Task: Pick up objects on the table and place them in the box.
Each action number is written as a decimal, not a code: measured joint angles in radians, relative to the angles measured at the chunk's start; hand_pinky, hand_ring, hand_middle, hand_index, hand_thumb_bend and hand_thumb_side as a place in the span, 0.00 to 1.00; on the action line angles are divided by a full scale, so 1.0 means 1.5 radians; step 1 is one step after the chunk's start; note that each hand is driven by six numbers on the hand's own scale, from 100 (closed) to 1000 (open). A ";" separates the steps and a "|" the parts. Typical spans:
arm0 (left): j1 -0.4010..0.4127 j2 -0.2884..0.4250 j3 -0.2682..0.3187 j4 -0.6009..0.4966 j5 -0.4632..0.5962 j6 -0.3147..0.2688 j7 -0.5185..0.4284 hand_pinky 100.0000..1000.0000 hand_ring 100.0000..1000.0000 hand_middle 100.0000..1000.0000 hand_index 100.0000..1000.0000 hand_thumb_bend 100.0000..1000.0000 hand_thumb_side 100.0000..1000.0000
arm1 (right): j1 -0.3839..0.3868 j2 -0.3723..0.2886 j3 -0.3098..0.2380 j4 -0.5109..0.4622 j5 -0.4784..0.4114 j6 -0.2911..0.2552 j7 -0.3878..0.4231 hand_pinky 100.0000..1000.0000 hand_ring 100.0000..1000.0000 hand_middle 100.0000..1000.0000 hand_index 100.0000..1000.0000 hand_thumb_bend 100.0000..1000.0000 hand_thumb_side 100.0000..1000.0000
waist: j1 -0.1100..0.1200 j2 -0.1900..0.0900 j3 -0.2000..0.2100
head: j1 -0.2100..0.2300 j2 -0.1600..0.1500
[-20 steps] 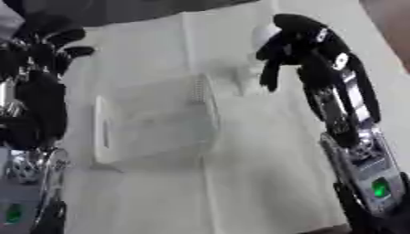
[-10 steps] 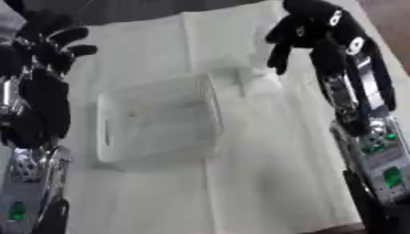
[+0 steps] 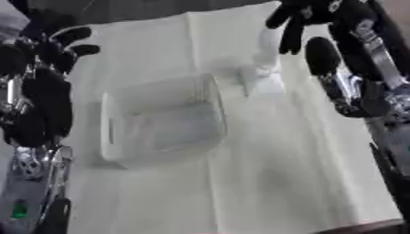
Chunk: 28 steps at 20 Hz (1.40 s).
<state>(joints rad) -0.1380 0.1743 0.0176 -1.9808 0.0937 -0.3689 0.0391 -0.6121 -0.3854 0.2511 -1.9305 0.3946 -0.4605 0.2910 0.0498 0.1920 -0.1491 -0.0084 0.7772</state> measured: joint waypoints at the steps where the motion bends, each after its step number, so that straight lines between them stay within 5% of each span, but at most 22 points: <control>1: 0.002 0.000 0.000 0.000 0.000 0.000 0.000 0.62 0.74 0.72 0.86 0.00 1.00 | -0.009 -0.010 -0.001 0.008 0.017 -0.005 0.001 0.33 0.41 0.69 0.92 0.00 0.87 | 0.000 0.000 0.000 | 0.000 0.000; 11: 0.008 0.000 0.000 0.000 -0.003 0.002 -0.001 0.62 0.74 0.72 0.86 0.00 1.00 | -0.063 -0.058 -0.016 0.132 0.162 -0.063 -0.012 0.56 0.50 0.82 0.92 0.02 0.87 | 0.000 0.000 0.005 | 0.000 0.000; 13: 0.010 0.000 0.000 0.000 -0.003 0.003 -0.003 0.62 0.74 0.72 0.86 0.00 1.00 | -0.074 -0.064 -0.017 0.150 0.183 -0.071 -0.012 0.67 0.60 0.89 0.93 0.08 0.88 | 0.000 0.000 0.005 | -0.001 0.000; 16: 0.010 0.000 0.000 0.000 -0.003 0.005 -0.004 0.62 0.73 0.72 0.86 0.00 1.00 | -0.099 -0.073 -0.016 0.186 0.227 -0.079 0.004 0.99 0.94 1.00 1.00 0.15 0.87 | 0.000 -0.001 0.006 | -0.002 0.000; 17: 0.010 0.000 0.000 0.000 -0.003 0.005 -0.004 0.62 0.73 0.72 0.86 0.00 1.00 | -0.110 -0.076 -0.015 0.202 0.246 -0.083 0.017 1.00 1.00 1.00 1.00 0.16 0.86 | 0.000 -0.002 0.007 | -0.004 0.000; 23: 0.015 0.000 0.000 0.000 -0.003 0.005 -0.005 0.62 0.73 0.72 0.86 0.00 1.00 | -0.163 -0.080 -0.003 0.304 0.325 -0.111 0.130 1.00 1.00 1.00 1.00 0.20 0.74 | -0.002 -0.005 0.011 | -0.008 0.000; 28: 0.016 0.000 0.000 0.000 -0.003 0.007 -0.007 0.62 0.73 0.71 0.85 0.00 1.00 | -0.193 -0.078 -0.003 0.367 0.336 -0.079 0.161 1.00 1.00 1.00 1.00 0.22 0.68 | -0.002 -0.005 0.011 | -0.012 0.000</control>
<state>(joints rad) -0.1142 0.1743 0.0170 -1.9802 0.0893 -0.3579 0.0286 -0.9012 -0.5030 0.2468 -1.3805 0.8986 -0.5792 0.5332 0.0474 0.1839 -0.1326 -0.0264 0.7772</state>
